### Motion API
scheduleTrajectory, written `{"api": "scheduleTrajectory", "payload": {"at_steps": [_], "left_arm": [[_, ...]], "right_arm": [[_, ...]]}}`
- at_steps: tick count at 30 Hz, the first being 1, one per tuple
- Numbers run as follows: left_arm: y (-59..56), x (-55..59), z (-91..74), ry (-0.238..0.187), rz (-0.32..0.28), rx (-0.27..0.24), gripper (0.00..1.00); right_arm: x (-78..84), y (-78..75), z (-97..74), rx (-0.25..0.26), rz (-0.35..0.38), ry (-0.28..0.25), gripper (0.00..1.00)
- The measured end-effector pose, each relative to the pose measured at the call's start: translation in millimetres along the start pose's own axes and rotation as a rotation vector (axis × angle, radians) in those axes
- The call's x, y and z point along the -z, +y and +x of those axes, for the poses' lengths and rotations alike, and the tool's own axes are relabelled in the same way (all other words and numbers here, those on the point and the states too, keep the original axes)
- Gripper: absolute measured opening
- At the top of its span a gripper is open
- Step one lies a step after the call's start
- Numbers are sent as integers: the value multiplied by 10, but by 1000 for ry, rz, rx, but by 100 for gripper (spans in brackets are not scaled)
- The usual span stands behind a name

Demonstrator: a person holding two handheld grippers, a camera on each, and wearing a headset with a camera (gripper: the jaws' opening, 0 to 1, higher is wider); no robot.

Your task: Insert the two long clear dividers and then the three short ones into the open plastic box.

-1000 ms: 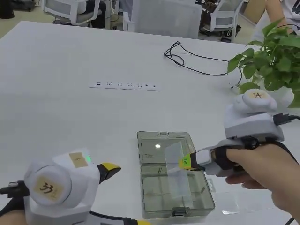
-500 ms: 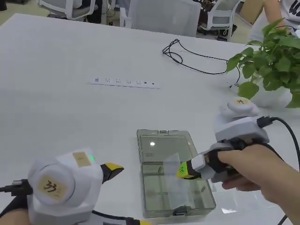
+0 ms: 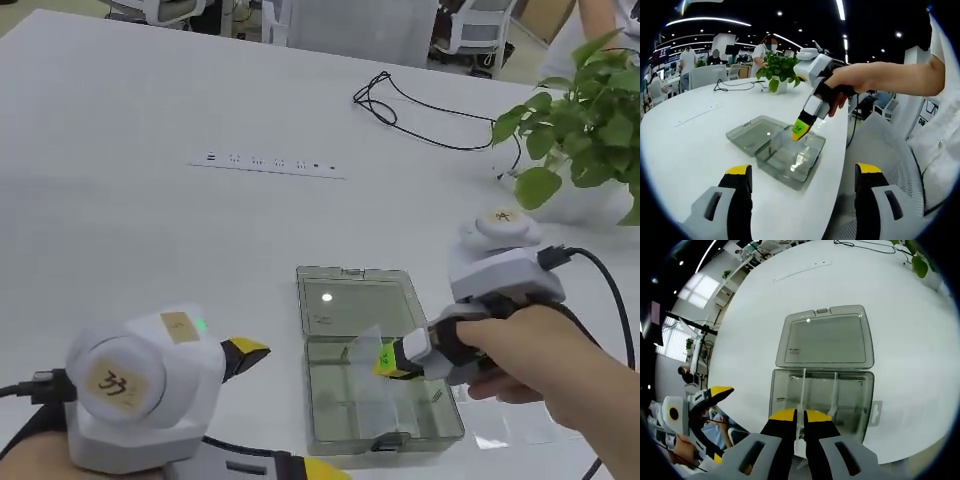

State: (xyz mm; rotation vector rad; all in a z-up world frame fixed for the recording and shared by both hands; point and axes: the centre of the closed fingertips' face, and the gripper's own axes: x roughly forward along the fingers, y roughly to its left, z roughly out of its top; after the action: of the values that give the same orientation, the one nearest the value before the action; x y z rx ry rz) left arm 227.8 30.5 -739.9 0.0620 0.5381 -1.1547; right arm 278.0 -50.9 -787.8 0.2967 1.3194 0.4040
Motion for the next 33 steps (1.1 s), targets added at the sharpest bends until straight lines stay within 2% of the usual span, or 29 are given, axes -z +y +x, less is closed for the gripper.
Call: {"api": "scheduleTrajectory", "payload": {"at_steps": [15, 25, 33], "left_arm": [[6, -13, 24, 0, -8, 3, 85], [-1, -20, 33, 1, -13, 5, 84], [-1, -26, 42, 3, -10, 8, 84]], "right_arm": [[-42, 5, -44, 43, -57, -59, 6], [1, 17, -38, 69, -90, -129, 6], [-1, 1, -16, 90, -116, -137, 6]]}}
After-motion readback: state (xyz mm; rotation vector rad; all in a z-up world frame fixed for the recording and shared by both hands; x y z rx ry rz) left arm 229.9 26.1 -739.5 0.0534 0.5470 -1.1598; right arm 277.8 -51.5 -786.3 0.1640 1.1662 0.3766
